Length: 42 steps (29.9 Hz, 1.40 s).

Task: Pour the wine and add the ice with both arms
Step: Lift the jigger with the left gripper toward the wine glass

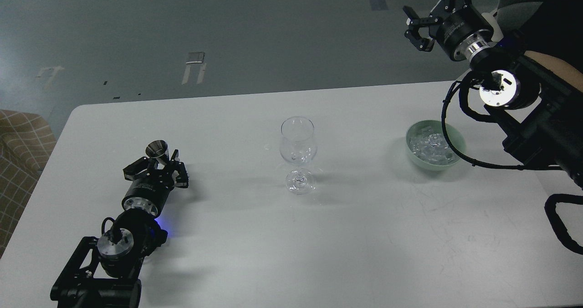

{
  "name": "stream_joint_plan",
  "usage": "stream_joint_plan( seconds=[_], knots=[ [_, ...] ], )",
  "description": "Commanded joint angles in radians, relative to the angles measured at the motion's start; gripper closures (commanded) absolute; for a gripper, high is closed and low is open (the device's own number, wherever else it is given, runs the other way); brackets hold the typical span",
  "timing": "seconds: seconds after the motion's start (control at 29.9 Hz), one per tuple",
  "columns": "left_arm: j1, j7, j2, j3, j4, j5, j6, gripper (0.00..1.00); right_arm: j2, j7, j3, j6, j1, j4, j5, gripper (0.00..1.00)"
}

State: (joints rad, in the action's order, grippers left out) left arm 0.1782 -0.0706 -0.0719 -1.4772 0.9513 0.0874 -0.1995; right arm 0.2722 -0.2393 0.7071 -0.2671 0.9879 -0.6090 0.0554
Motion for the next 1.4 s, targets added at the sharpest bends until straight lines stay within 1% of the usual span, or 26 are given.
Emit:
stream_joint_plan(
  seconds=[0.0,0.27,0.4,0.43,0.47,0.5,0.53,0.57,0.77,1.2,1.24,1.3,1.37],
  knots=[
    [0.001,-0.001,0.003,0.000,0.000,0.000,-0.003,0.74,-0.001,0.000,0.000,0.000,0.000,0.000,0.000,0.00],
    [0.003,0.002,0.021,0.000,-0.011,0.002,-0.023,0.74,-0.001,0.000,0.000,0.002,-0.003,0.000,0.001,0.00],
    [0.001,0.002,0.026,-0.001,-0.011,0.005,-0.066,0.78,-0.001,0.000,0.000,0.002,-0.003,0.000,0.000,0.00],
    [0.003,0.000,0.026,0.000,-0.011,0.005,-0.077,0.83,0.001,0.000,0.000,0.002,-0.003,0.000,0.000,0.00],
    [0.003,0.000,0.026,0.000,-0.011,0.005,-0.081,0.86,-0.001,0.000,0.000,0.002,-0.003,0.000,0.000,0.00],
    [0.006,0.000,0.026,0.000,-0.011,0.006,-0.087,0.92,-0.001,0.000,0.000,0.002,-0.003,0.000,0.000,0.00],
    [0.007,0.000,0.026,0.000,-0.011,0.006,-0.087,0.97,-0.001,0.000,0.000,0.002,-0.003,0.000,0.000,0.00],
    [0.012,0.000,0.026,0.000,-0.011,0.006,-0.087,1.00,-0.001,0.000,0.000,0.002,-0.003,0.000,0.000,0.00],
    [0.046,-0.008,0.026,0.000,-0.008,0.011,-0.106,1.00,-0.001,0.000,0.000,0.009,-0.003,0.000,0.000,0.00],
    [0.102,-0.017,0.015,0.025,0.021,0.005,-0.115,1.00,0.004,0.005,0.000,0.009,-0.002,0.000,0.000,0.00],
    [0.101,-0.020,0.014,0.032,0.029,0.005,-0.115,1.00,0.005,0.005,0.000,0.009,-0.002,0.000,0.000,0.00],
    [0.096,-0.047,0.003,0.070,0.076,0.002,-0.109,1.00,0.007,0.005,0.000,0.009,-0.002,0.000,0.000,0.00],
    [0.089,-0.063,-0.012,0.100,0.115,-0.006,-0.101,1.00,0.008,0.005,0.000,0.009,-0.003,0.000,0.000,0.00]
  ],
)
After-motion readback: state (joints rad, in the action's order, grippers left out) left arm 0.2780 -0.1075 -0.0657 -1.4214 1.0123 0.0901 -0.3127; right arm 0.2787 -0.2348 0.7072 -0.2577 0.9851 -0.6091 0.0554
